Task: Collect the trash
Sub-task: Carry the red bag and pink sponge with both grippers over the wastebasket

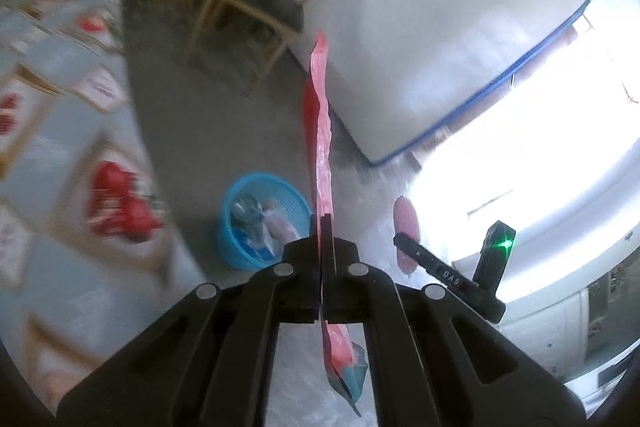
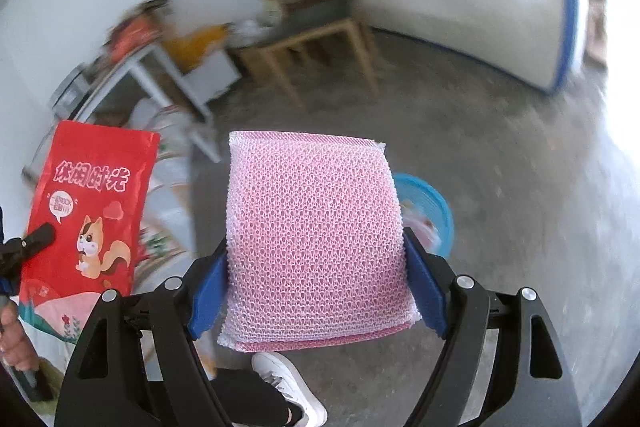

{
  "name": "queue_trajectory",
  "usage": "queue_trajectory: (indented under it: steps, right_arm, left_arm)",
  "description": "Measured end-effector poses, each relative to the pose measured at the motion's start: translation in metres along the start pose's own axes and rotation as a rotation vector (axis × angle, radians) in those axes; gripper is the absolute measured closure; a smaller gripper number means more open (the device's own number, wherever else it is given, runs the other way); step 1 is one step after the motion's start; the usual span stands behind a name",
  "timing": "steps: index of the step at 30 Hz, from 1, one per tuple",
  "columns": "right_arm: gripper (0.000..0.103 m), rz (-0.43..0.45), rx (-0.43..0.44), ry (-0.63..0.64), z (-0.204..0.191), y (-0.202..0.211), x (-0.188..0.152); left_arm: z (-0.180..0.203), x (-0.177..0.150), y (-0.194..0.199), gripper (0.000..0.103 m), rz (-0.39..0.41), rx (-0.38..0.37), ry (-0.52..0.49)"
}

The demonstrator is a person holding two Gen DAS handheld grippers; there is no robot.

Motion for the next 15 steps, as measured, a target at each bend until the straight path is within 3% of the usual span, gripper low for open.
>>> queue_trajectory:
  steps: [7, 11, 13, 14, 15]
  right_arm:
    - [0.026, -0.052, -0.079, -0.127, 0.063, -0.039, -0.011]
    - [0.026, -0.057, -0.102, -0.164, 0.088, -0.057, -0.012]
    - [0.026, -0.060, -0.098, -0.168, 0.095, -0.070, -0.013]
    - [0.026, -0.063, -0.098, -0.166, 0.099, -0.076, -0.013]
    - [0.026, -0.068, -0.103, -0.160, 0.103, -0.089, -0.014]
  left_arm:
    - [0.012, -0.021, -0.137, 0.103, -0.173, 0.004, 0.069]
    - [0.009, -0.035, -0.200, 0.100, -0.218, 0.047, 0.079]
    - [-0.001, -0.053, -0.234, 0.080, -0.275, 0.114, 0.060]
    - [-0.009, -0.060, -0.247, 0.059, -0.303, 0.154, 0.045]
    - [-0.018, -0.067, -0.257, 0.053, -0.334, 0.203, 0.027]
Point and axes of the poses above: each gripper's, at about its wrist camera, not at the fingertips, and y roughly against the way its jaws point, z to its right, x to its top, the point moved 7 cm from there along -y, roughly the way its jaws point, and after that the axes turned 15 degrees about z, right-handed, at the moved point
